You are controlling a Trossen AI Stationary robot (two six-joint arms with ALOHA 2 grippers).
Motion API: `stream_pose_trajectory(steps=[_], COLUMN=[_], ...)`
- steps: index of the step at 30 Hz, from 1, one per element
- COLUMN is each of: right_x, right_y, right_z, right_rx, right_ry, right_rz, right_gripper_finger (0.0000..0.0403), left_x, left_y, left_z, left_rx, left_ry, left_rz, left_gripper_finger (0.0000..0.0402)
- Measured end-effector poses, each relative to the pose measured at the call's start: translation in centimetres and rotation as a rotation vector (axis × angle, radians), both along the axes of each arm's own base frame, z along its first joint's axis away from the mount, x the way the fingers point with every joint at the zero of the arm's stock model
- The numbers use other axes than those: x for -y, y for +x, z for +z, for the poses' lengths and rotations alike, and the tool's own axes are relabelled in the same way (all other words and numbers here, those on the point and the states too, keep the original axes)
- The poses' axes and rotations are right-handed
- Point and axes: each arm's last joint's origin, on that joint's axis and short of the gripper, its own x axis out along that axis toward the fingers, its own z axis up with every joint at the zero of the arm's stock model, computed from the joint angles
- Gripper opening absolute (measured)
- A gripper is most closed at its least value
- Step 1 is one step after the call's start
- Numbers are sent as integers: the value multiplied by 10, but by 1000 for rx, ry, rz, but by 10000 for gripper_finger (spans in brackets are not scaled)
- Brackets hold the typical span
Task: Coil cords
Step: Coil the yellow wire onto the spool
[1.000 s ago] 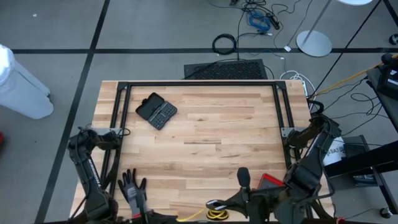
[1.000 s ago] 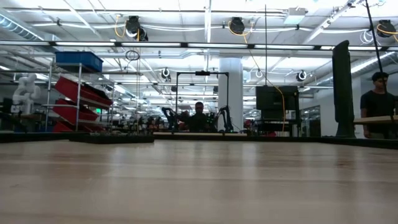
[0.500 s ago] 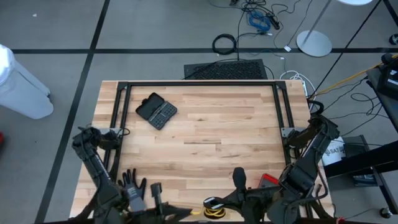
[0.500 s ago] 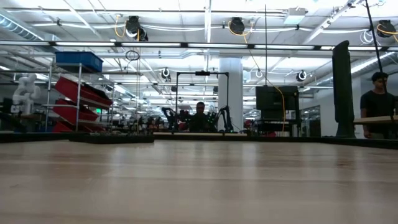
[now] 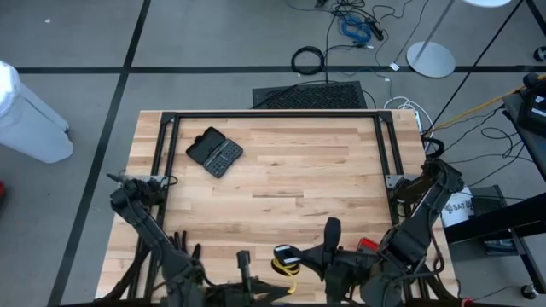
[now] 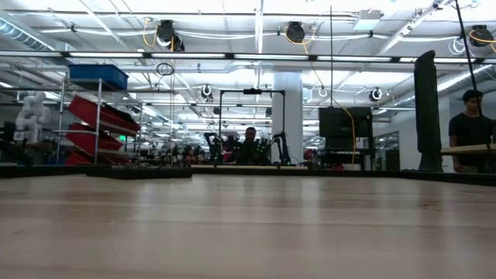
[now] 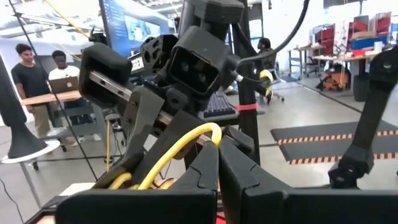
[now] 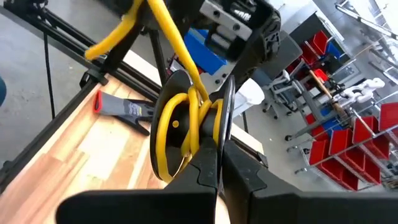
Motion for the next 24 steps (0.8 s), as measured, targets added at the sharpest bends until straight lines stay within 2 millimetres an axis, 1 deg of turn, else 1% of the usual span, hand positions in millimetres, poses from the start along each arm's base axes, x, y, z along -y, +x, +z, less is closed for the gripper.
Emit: stream_pose_trajectory(steps=[6, 10, 14, 18, 24], right_x=[-3, -5, -5, -7, -13], right_y=[4, 6, 4, 3, 1], right_z=[-1, -3, -2, -1, 2], right_rx=[15, 17, 29, 39, 56], right_ry=[-14, -16, -23, -19, 35], right_rz=[0, 2, -23, -26, 35], right_gripper_finger=[0, 0, 0, 0, 0], left_x=[-2, 1, 5, 7, 1], left_y=[22, 35, 40, 44, 52], left_z=[-18, -36, -49, -59, -67], left_rx=[23, 13, 5, -15, -34], left_ry=[-1, 6, -3, -5, 5], left_rz=[2, 17, 23, 76, 140], left_gripper_finger=[0, 0, 0, 0, 0])
